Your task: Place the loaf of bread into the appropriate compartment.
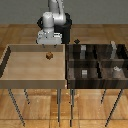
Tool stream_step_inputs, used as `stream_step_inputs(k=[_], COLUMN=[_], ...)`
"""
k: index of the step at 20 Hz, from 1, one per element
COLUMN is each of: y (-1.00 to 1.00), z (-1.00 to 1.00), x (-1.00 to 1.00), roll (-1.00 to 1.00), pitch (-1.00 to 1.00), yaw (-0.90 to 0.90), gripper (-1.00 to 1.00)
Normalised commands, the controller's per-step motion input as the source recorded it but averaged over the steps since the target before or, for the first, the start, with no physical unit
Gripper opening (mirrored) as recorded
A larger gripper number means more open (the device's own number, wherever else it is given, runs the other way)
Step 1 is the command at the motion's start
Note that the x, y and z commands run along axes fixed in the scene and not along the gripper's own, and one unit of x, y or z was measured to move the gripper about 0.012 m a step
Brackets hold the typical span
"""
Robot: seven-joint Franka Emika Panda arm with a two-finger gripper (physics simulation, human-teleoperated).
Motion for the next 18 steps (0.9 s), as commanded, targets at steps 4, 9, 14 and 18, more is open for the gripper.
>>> stream_step_inputs(k=[4,9,14,18], y=[0.00,-0.20,0.00,0.00], z=[-0.50,0.00,0.00,-0.25], x=[0.00,0.00,0.20,0.25], roll=[0.00,0.00,0.00,0.00], pitch=[0.00,0.00,0.00,0.00], yaw=[0.00,0.00,0.00,0.00], gripper=[1.00,1.00,1.00,1.00])
